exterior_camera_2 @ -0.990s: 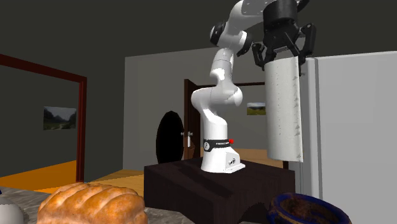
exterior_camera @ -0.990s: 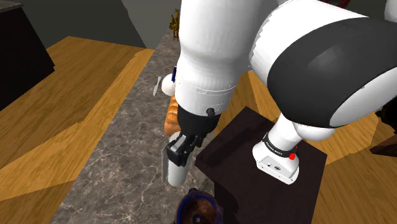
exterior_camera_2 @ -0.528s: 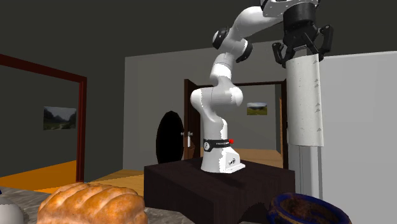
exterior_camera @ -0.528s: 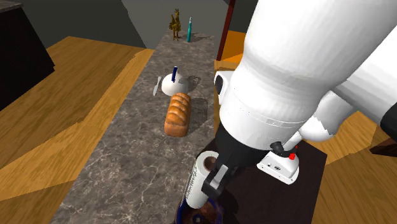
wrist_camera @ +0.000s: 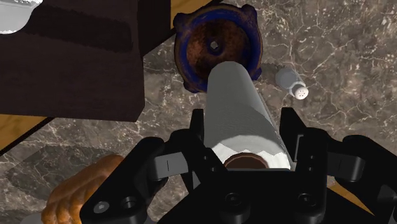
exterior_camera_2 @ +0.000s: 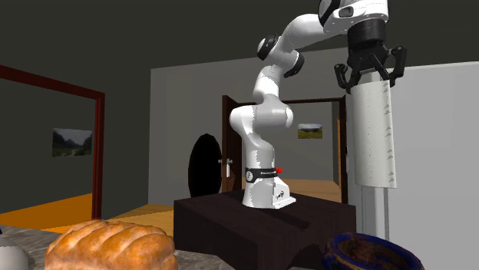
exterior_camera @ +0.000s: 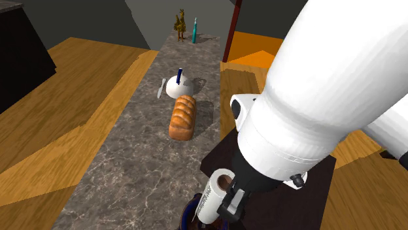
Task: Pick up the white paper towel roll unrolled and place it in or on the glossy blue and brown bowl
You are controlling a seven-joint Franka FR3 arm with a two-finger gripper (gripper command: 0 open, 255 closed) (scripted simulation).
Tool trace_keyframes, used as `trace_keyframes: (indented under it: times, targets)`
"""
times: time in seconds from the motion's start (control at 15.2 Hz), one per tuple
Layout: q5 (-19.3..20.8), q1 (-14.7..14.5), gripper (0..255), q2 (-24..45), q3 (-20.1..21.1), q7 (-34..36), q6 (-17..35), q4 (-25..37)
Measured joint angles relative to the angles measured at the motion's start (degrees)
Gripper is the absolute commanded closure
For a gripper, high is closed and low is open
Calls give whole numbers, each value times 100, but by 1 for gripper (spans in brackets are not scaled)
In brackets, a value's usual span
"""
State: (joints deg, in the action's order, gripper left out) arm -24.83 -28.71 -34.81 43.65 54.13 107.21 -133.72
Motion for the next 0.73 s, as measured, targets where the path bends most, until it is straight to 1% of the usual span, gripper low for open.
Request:
trace_keyframes:
  times: [0.73]
  targets:
    - [-185, 3, 255, 199, 364, -39, 881, -671]
